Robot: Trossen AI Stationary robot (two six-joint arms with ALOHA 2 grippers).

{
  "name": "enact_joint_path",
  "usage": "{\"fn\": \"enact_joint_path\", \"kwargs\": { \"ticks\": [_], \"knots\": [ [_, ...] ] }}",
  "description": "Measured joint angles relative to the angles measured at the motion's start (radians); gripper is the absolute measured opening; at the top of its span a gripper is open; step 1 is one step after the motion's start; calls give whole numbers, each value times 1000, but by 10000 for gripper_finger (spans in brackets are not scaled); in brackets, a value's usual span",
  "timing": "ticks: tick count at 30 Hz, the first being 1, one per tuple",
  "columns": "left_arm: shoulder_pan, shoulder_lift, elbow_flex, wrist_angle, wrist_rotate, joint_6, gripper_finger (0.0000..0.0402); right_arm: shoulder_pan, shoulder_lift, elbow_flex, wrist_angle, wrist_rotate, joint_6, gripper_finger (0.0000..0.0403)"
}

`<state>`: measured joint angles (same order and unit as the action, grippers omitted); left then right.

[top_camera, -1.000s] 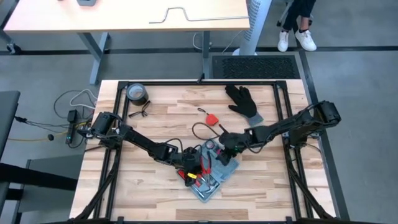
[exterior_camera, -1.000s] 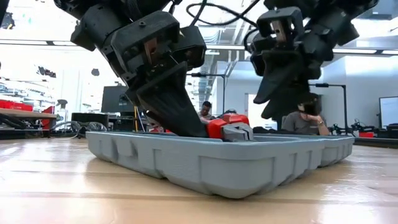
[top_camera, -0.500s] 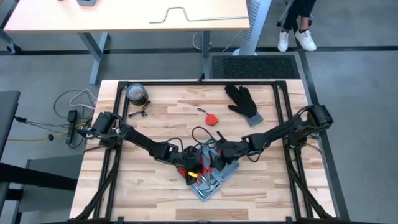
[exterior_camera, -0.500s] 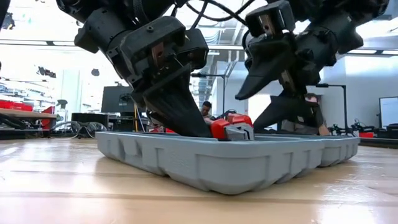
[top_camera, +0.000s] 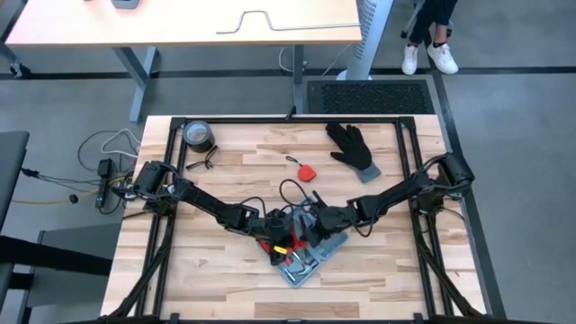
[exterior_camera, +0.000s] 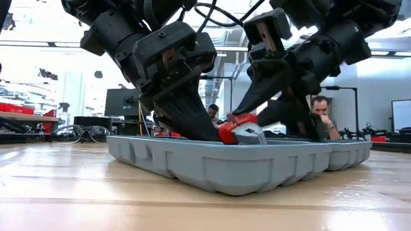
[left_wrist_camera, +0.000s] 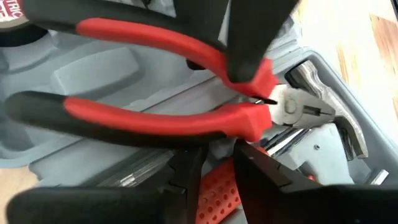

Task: Prefit tool cases
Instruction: Move the black glove to the upper right of the table, then remove the orange plier from the gray prefit tool case

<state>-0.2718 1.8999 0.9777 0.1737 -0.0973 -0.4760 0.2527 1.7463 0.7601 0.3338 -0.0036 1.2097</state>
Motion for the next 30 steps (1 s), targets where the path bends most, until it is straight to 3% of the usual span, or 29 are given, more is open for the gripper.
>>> {"fn": "enact_joint_path", "kwargs": {
  "ticks": [4,10,14,18,30],
  "knots": [
    [0,-2,0,-16,6,-12,86,6,-9,5,37,-5,-31,16],
    [-7,-45,0,-94,16,-13,86,-6,-31,0,17,2,-56,4],
    [-15,-77,0,-108,-34,-3,86,-26,-26,2,27,-40,-68,3],
    [-14,-66,1,-104,-40,-3,86,-36,-22,1,19,-48,-99,23],
    [-14,-64,1,-119,-51,-8,86,-53,-23,2,-38,-52,-54,150]
  ]
}}
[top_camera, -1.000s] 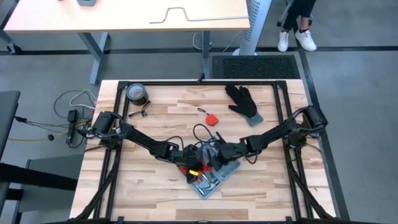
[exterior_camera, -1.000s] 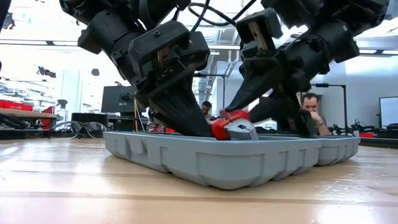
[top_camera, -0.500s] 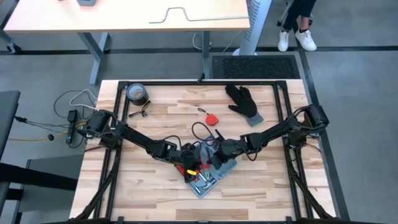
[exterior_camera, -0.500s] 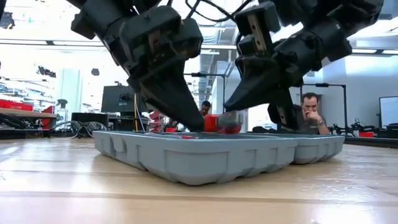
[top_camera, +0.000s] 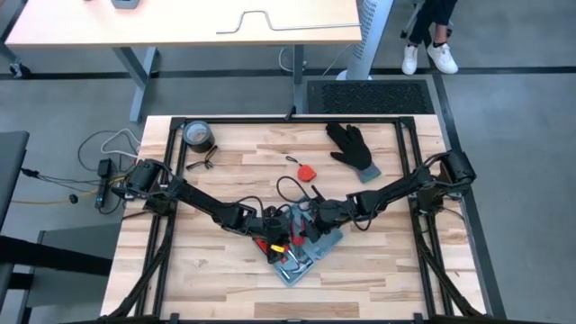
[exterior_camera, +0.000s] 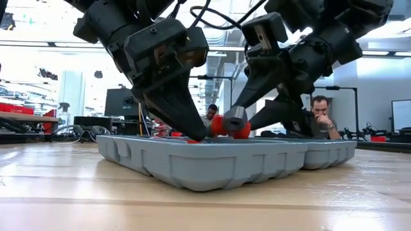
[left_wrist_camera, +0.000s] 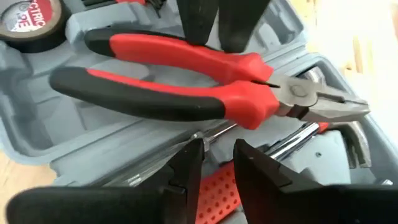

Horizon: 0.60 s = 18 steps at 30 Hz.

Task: Prefit tool cases
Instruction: Remove the orange plier from the gray prefit tool case

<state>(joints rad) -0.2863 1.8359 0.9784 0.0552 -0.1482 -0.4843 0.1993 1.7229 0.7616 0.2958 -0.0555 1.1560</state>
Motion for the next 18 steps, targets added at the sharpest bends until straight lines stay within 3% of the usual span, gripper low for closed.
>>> {"fn": "enact_joint_path", "kwargs": {
  "ticks": [7,18],
  "knots": [
    [0,0,0,-27,-8,-2,86,6,-8,0,-17,-1,26,195],
    [0,-2,-17,-11,-14,-8,86,32,-15,0,-40,5,56,186]
  ]
}}
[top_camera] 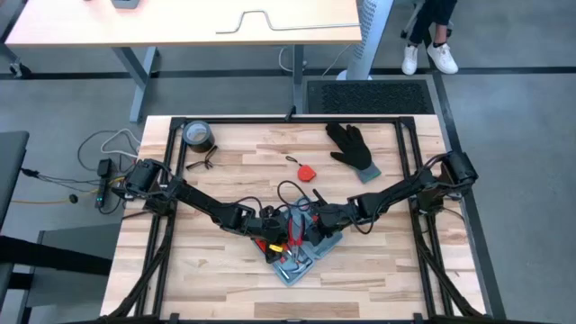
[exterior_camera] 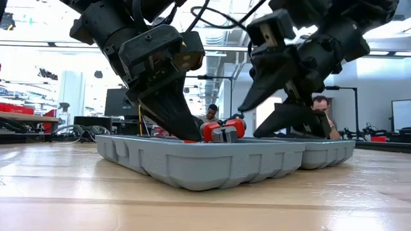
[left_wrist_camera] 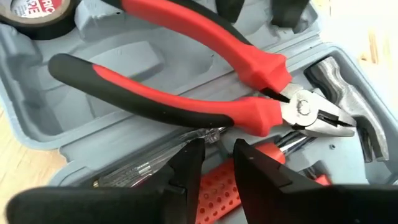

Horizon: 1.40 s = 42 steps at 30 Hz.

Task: Prefit tool cases
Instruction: Remove the orange plier from the gray prefit tool case, then remove the orange plier tool from the gray tool case

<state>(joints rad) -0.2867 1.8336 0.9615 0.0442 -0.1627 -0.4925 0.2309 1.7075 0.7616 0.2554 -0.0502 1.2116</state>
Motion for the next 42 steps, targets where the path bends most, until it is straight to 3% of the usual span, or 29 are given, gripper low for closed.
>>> {"fn": "enact_joint_path", "kwargs": {
  "ticks": [21,27,33,42],
  "knots": [
    [29,-1,-2,19,-3,17,86,-33,113,11,181,-53,19,181],
    [29,-1,-2,18,-4,17,86,-47,115,29,179,-51,-9,141],
    [27,-1,-3,9,-15,1,86,-50,107,36,188,-35,-8,63],
    [-2,-18,0,-49,-45,-21,86,-49,103,39,200,-3,-43,62]
  ]
}}
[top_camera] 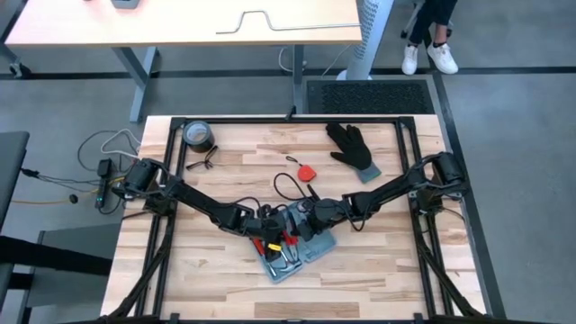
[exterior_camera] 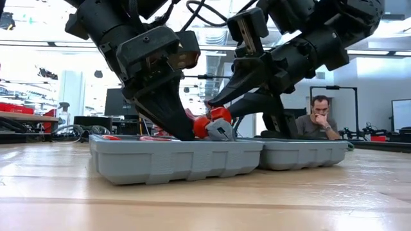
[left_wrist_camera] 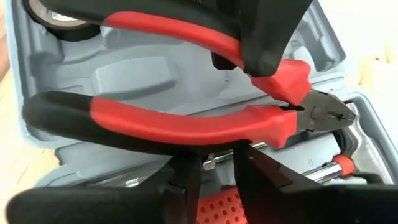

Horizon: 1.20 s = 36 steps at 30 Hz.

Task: Prefit tool cases
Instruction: Remove the orange plier tool from the gray tool case

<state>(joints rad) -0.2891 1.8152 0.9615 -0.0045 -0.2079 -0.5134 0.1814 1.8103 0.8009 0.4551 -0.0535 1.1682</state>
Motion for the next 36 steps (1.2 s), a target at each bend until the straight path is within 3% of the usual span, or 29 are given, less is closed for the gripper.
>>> {"fn": "enact_joint_path", "kwargs": {
  "ticks": [18,36],
  "knots": [
    [-81,-103,0,-167,-117,-52,86,-71,4,23,138,-1,-22,58],
    [-149,-104,0,-166,-167,-163,86,-478,2,108,-23,-172,-197,57]
  ]
}}
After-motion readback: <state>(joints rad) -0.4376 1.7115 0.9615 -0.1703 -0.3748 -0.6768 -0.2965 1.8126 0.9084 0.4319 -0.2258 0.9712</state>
